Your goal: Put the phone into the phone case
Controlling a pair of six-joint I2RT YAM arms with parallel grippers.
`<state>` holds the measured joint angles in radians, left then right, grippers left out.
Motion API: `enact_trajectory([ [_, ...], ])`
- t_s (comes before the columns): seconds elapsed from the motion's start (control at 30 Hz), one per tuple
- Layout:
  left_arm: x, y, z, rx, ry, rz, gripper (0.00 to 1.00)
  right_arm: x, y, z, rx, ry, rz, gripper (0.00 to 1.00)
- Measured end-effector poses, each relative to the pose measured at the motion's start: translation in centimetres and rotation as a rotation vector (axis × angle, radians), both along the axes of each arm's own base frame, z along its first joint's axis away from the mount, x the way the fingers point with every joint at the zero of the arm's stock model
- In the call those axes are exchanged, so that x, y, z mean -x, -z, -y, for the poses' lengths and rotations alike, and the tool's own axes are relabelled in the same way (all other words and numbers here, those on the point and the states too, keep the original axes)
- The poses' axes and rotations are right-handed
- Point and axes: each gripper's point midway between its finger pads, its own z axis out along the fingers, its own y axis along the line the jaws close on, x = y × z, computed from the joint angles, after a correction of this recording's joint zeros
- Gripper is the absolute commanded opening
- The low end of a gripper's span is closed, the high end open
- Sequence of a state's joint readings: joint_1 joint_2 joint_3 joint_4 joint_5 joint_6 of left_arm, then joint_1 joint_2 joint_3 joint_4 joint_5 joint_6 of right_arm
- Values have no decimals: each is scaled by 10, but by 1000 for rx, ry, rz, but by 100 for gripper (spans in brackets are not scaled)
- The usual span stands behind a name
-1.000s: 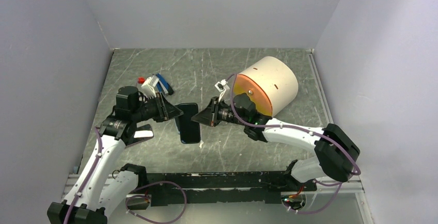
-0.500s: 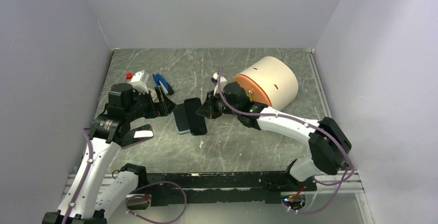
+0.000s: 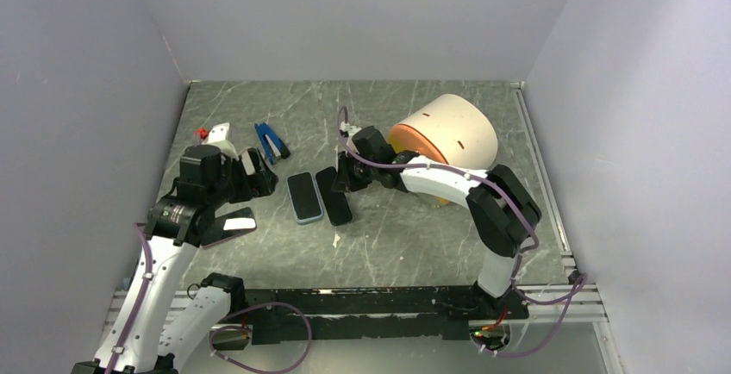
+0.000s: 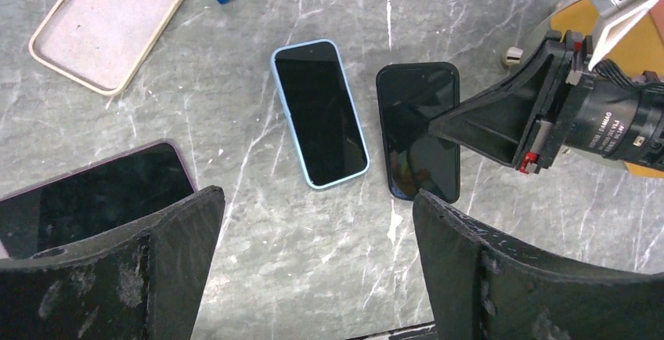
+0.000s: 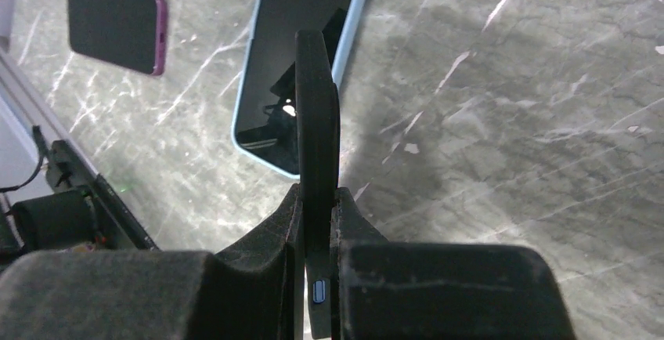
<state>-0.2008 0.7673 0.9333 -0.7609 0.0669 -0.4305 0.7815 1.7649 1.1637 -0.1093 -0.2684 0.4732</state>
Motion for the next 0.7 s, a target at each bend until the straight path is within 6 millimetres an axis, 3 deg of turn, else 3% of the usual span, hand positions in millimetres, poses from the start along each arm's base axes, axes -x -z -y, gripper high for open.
enact_trajectory([
  [0.13,1,2,-3,-11,-14,-6,94,-10,14,1,37,19,-14,5],
  [0.23,1,1,-4,-13,-18,-1,94,-15,18,3,44,37,-21,21],
  [0.33,2,0,-5,-15,-23,3,94,-21,20,2,53,52,-17,31],
  [0.5,2,0,-6,-17,-25,4,94,-37,28,5,97,99,5,33],
  [0.7,1,0,-6,-20,-24,5,94,-41,35,15,149,133,9,37],
])
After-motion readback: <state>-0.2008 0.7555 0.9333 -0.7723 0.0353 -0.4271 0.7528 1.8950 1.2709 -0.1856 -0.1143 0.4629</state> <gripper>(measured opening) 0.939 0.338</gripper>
